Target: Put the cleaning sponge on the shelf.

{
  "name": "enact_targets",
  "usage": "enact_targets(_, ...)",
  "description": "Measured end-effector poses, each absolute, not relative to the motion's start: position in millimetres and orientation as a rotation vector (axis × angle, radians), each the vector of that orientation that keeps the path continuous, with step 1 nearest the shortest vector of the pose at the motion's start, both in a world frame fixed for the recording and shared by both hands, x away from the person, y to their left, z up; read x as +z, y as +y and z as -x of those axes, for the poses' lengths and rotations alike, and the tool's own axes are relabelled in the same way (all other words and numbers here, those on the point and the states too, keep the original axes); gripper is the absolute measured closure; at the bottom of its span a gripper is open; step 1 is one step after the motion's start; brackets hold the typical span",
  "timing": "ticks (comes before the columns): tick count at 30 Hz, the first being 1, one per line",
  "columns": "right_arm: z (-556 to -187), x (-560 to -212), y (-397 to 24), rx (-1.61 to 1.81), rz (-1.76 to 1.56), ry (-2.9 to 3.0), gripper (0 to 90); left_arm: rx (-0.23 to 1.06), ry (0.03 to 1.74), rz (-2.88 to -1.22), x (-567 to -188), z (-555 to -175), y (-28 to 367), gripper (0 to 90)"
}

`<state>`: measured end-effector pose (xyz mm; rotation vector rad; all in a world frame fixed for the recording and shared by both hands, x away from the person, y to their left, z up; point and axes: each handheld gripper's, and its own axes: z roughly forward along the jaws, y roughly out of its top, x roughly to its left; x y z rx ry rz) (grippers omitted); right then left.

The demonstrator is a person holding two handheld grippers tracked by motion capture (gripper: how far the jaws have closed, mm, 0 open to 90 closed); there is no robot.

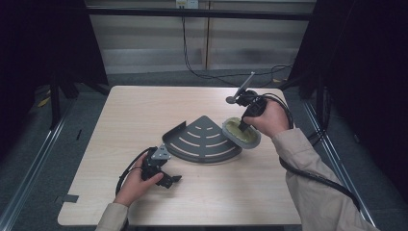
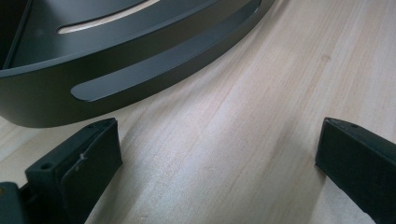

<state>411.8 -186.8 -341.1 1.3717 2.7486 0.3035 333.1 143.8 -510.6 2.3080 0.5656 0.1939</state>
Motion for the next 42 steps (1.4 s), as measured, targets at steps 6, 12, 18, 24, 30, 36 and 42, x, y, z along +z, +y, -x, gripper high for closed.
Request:
enact_targets(6, -419.0, -341.8, -183.7, 0.302, -1.389, 2.731, 70.8, 0.195, 0.566, -2.309, -510.5, -333.1, 143.9, 0.0)
enact_targets(12, -426.5, -343.8, -182.5, 0.32, -1.406, 2.717, 70.8, 0.193, 0.565, -2.308, -510.6, -333.2, 143.9, 0.0)
enact_targets(18, -431.7, -346.6, -178.0, 0.309, -1.425, 2.711, 70.8, 0.191, 0.565, -2.306, -510.8, -333.2, 143.9, 0.0)
enact_targets(24, -435.8, -349.9, -171.1, 0.305, -1.418, 2.71, 70.8, 0.193, 0.566, -2.308, -510.6, -333.1, 143.9, 0.0)
enact_targets(30, -439.1, -354.0, -161.4, 0.304, -1.405, 2.712, 70.8, 0.193, 0.565, -2.307, -510.7, -333.1, 143.9, 0.0)
enact_targets(36, -441.8, -359.1, -154.2, 0.309, -1.398, 2.709, 70.8, 0.189, 0.563, -2.308, -510.7, -333.2, 143.9, 0.0)
enact_targets(42, -444.1, -366.5, -149.9, 0.301, -1.405, 2.725, 70.8, 0.19, 0.562, -2.308, -510.7, -333.3, 143.9, 0.0)
